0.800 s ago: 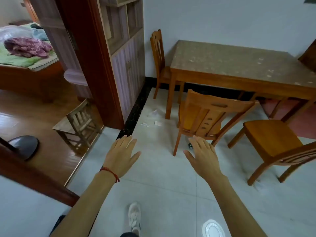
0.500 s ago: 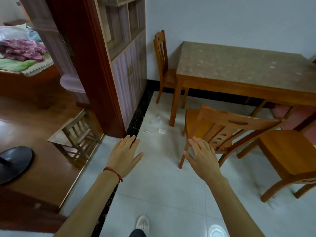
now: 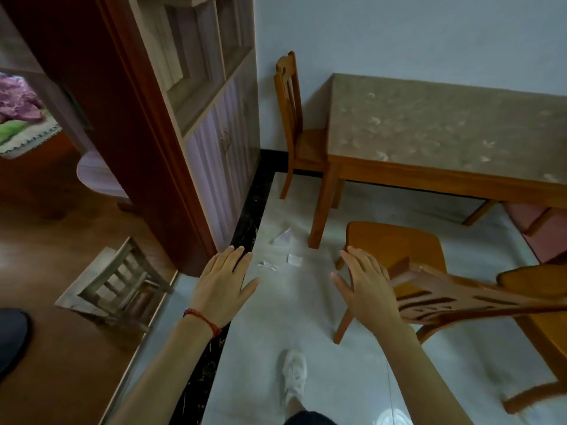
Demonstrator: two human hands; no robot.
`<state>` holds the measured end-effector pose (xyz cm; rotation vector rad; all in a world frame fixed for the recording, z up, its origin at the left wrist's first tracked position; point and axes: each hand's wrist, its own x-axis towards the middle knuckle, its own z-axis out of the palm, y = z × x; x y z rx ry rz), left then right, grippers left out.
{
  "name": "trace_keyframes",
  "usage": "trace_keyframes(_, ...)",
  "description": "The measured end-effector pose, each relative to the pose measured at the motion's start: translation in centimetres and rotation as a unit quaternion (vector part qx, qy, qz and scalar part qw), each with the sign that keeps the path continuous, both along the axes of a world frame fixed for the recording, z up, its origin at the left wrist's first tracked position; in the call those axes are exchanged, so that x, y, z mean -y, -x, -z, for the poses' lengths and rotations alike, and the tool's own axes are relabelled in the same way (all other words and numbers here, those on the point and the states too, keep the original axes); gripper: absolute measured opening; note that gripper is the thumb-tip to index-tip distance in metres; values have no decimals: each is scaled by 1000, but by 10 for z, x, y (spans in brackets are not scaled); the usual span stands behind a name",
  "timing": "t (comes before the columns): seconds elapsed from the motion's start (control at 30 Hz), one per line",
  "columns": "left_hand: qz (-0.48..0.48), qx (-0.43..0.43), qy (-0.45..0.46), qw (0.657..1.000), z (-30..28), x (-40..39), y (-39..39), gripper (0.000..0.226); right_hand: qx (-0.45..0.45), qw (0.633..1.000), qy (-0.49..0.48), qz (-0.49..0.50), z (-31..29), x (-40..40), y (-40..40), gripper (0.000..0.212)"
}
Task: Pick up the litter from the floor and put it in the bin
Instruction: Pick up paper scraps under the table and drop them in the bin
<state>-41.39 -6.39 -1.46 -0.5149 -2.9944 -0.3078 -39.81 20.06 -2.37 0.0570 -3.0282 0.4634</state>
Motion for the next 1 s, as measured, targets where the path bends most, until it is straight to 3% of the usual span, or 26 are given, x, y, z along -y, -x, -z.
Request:
trace_keyframes(0.1,3,36,4,999,3,-5,52,79,-11,1000,12,1,7,-1,60,49)
trace_keyframes(0.23,-13,35,-15,999,12,-18,122,98,12,999,29,-11,12,-6,135,52)
trace_keyframes(0.3,-28,42,-27,998,15,-26,157,92,20,999,42,-19,12,-9,168,52)
trace_keyframes(0.4,-41,52,-42,997,19,-36,206,58,35,998,37,-42,17,-10,220,51)
trace_keyframes(0.47,-43,45,-62,996,25,-41,232,49,44,997,25,-52,23,-9,251,49)
trace_keyframes(0.5,-44,48,-67,996,28,-42,244,48,44,997,27,-52,26,-8,265,48)
trace_keyframes(0.63,-21,87,-67,994,49,-39,296,84,65,997,32,-35,51,-4,316,47)
trace_keyframes(0.87,18,88,-45,995,117,-28,387,45,113,993,35,9,109,6,386,48)
trace_keyframes(1.0,50,92,-53,993,168,-21,429,49,149,988,27,22,148,13,423,49)
